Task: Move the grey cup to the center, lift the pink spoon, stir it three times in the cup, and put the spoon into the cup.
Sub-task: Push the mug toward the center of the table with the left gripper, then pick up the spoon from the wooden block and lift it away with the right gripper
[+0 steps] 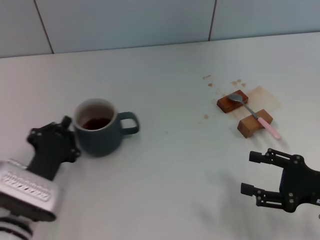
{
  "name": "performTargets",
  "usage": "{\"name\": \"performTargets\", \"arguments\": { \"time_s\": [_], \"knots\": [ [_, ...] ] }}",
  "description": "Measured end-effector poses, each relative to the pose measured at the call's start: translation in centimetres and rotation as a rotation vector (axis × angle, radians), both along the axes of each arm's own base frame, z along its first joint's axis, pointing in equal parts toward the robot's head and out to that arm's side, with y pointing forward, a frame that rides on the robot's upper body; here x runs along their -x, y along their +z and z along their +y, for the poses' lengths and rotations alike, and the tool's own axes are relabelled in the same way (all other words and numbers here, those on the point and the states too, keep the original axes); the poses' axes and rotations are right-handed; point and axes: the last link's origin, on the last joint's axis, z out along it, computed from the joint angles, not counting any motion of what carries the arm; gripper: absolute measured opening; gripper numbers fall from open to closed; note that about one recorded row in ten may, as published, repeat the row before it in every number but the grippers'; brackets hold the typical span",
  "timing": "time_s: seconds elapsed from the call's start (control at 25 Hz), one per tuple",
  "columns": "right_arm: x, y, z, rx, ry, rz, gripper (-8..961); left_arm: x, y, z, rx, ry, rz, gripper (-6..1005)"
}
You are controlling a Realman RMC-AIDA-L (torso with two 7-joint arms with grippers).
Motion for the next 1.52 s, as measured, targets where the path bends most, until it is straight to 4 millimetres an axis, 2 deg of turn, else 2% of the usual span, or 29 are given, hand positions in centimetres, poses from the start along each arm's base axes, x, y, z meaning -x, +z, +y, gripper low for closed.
{"name": "performTargets", "arguments": {
  "time_s": [0.32, 0.52, 0.68, 0.84, 1.08, 1.12, 1.16, 1.2, 1.32, 1.36, 1.4, 1.48, 1.52],
  "knots": [
    [0.0, 0.0, 0.0, 0.001, 0.0, 0.002, 768, -4.1, -2.9, 1.2, 0.14, -0.066, -0.039, -1],
    [0.0, 0.0, 0.0, 0.002, 0.0, 0.004, 766, -5.7, -4.1, 1.4, 0.199, -0.077, -0.061, -1],
    [0.0, 0.0, -0.1, 0.002, 0.0, 0.005, 765, -6.3, -4.5, 1.4, 0.226, -0.074, -0.085, -1],
    [0.0, 0.0, -0.1, 0.001, -0.001, 0.006, 764, -6.0, -4.2, 1.7, 0.238, -0.039, -0.178, -1],
    [0.0, 0.1, 0.0, -0.011, -0.008, 0.01, 763, -4.4, -2.8, 2.1, 0.28, -0.049, -0.287, -2],
    [-0.1, 0.1, -0.1, -0.013, -0.01, 0.01, 762, -3.4, -1.4, 2.3, 0.318, -0.084, -0.349, -2],
    [-0.1, 0.2, -0.1, -0.018, -0.015, 0.012, 762, -3.4, -1.4, 2.3, 0.318, -0.084, -0.349, -2],
    [-0.1, 0.2, -0.1, -0.019, -0.015, 0.014, 762, -2.5, 0.2, 2.5, 0.375, -0.119, -0.401, -2],
    [-0.1, 0.3, -0.2, -0.02, -0.013, 0.018, 761, -2.5, 0.2, 2.5, 0.375, -0.119, -0.401, -2],
    [-0.1, 0.4, -0.3, -0.022, -0.012, 0.019, 761, -0.6, 4.0, 2.5, 0.481, -0.169, -0.445, -2],
    [-0.1, 0.4, -0.3, -0.025, -0.014, 0.022, 761, 0.1, 5.8, 2.1, 0.535, -0.185, -0.449, -2],
    [-0.2, 0.6, -0.4, -0.034, -0.017, 0.03, 760, 0.2, 6.0, 2.1, 0.542, -0.186, -0.445, -2],
    [-0.2, 0.6, -0.5, -0.036, -0.018, 0.033, 760, 0.7, 7.1, 1.6, 0.595, -0.192, -0.442, -1]
  ]
}}
